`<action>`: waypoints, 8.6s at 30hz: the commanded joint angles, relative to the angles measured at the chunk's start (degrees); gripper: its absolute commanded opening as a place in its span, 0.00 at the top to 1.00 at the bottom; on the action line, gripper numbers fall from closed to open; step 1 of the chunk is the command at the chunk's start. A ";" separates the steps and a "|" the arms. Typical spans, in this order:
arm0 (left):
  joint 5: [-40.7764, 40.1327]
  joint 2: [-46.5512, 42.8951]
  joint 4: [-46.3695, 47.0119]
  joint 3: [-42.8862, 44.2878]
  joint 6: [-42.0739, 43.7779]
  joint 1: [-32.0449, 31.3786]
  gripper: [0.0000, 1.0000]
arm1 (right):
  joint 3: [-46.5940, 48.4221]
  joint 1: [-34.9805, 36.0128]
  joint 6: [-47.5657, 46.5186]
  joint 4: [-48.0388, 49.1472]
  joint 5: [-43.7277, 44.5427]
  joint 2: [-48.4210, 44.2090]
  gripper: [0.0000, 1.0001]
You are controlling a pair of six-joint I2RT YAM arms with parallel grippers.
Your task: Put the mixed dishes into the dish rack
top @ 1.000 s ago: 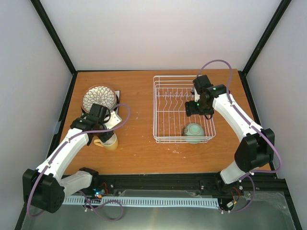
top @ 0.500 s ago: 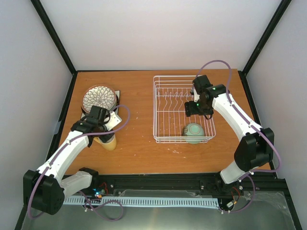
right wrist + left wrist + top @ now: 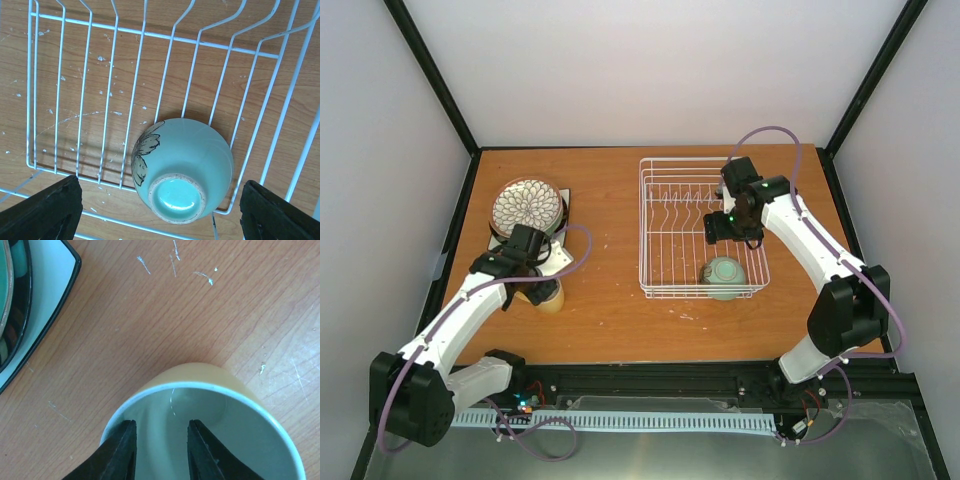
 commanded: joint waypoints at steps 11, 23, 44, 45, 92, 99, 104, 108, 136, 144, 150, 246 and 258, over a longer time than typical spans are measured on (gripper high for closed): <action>-4.33 -3.30 -2.79 8.54 1.93 0.23 0.63 | -0.27 0.20 -0.56 -0.13 -1.79 0.05 0.15; 1.22 1.58 1.71 1.98 1.93 1.03 0.62 | -0.25 0.20 -1.14 -0.54 -1.56 0.16 0.15; 8.36 4.30 1.40 4.91 -0.99 1.12 0.99 | -0.29 0.20 -1.63 -0.02 -2.29 1.75 0.17; 8.94 4.82 1.02 6.27 -1.45 1.12 0.99 | -0.35 0.20 -1.60 0.07 -2.34 1.62 0.17; 29.43 19.31 130.56 -2.78 -120.56 -8.45 0.99 | -36.31 2.48 29.37 96.63 -46.44 -20.23 0.28; 28.90 19.08 129.84 -4.19 -120.38 -8.55 0.99 | -33.21 4.60 32.43 101.05 -47.94 -16.56 0.32; 28.35 17.16 127.03 -5.44 -118.95 -8.54 0.99 | -29.81 5.96 32.56 100.44 -49.38 -14.38 0.33; 28.03 15.93 124.75 -5.84 -117.87 -8.55 0.99 | -27.11 7.03 31.88 99.48 -50.11 -12.24 0.34; 29.93 17.12 123.55 -6.16 -118.90 -8.73 0.92 | -15.93 12.65 29.24 96.49 -53.19 -2.70 0.97; 29.74 10.17 107.75 -4.53 -107.73 -7.68 0.27 | -16.82 11.57 18.69 80.91 -47.78 -8.53 0.97; 19.29 -3.90 74.01 3.05 -85.53 -6.85 0.00 | -19.96 6.85 14.89 74.08 -43.26 -15.92 0.97; 19.20 6.62 30.23 15.67 -44.13 30.73 0.25 | -16.76 20.03 -1.49 21.04 9.82 -26.08 0.32; 40.53 38.03 13.76 37.42 -35.01 40.49 0.61 | -15.58 19.19 -0.90 28.00 1.51 -24.76 0.31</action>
